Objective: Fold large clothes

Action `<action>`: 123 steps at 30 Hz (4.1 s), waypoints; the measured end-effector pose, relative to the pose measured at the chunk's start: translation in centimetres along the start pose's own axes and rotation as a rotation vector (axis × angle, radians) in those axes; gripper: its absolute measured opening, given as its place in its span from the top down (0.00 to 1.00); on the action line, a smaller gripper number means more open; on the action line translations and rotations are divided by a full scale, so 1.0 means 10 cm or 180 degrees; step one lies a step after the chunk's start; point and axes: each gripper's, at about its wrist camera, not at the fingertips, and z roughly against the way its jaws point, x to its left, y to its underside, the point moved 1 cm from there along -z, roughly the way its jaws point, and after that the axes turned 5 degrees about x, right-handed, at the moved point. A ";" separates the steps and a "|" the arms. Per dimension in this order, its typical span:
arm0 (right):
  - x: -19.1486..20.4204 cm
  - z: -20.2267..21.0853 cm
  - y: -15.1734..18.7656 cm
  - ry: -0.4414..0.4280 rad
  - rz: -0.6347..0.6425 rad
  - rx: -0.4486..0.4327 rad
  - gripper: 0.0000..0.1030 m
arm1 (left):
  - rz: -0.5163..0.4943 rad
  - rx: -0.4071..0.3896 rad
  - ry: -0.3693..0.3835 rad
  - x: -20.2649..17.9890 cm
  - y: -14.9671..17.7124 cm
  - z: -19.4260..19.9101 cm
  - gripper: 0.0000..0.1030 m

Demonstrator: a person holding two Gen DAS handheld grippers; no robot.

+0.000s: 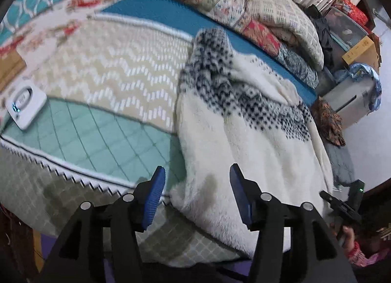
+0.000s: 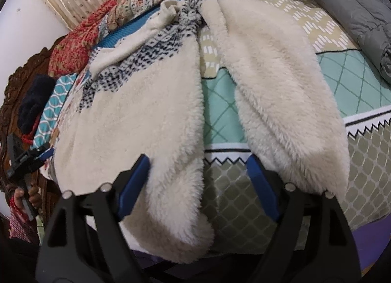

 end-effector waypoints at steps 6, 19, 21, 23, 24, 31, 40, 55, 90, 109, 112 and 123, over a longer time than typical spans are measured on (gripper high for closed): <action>0.03 -0.01 -0.03 0.0045 0.0035 0.0037 0.46 | -0.0466 0.0405 -0.0083 -0.20 0.17 -0.36 0.42; 0.34 0.40 0.10 -0.0098 0.0370 0.0020 0.89 | -0.0618 -0.0007 -0.0308 -0.39 0.42 1.03 0.06; 0.18 0.13 0.22 0.0114 0.0227 0.0334 0.82 | -0.0370 0.0291 -0.0705 -0.11 0.49 0.72 0.06; 0.08 0.09 0.31 0.0017 0.0126 0.0225 0.76 | -0.0113 0.0394 -0.0689 0.06 0.51 0.59 0.06; 0.08 0.12 0.32 0.0026 0.0117 0.0199 0.72 | 0.0004 0.0332 -0.0618 0.12 0.49 0.60 0.06; 0.00 0.68 0.10 0.0004 0.0072 -0.0522 0.25 | -0.0193 -0.0120 -0.0625 -0.11 -0.21 0.63 0.06; 0.89 0.19 -1.36 -0.0978 0.0174 -0.0360 0.26 | -0.0286 -0.0450 -0.0193 -0.58 -1.44 -0.20 0.06; 3.25 -3.13 -3.67 -0.1605 0.0082 0.1596 0.51 | 0.0002 -0.0543 0.0117 -0.05 -1.50 -1.31 0.06; 3.69 -3.09 -3.77 -0.2036 0.0631 0.1467 0.55 | -0.0178 -0.0755 0.0005 -0.05 -1.36 -1.41 0.06; 2.78 -2.72 -2.80 -0.1904 0.0777 0.1930 0.55 | -0.0255 -0.0744 -0.0098 -0.11 -1.34 -1.42 0.06; 2.91 -2.95 -2.91 -0.1807 0.0680 0.1957 0.77 | -0.0244 -0.0750 -0.0087 -0.12 -1.34 -1.42 0.06; 4.00 -3.75 -3.32 -0.0862 0.1311 0.1364 0.88 | -0.0200 -0.0754 -0.0057 -0.08 -1.34 -1.44 0.06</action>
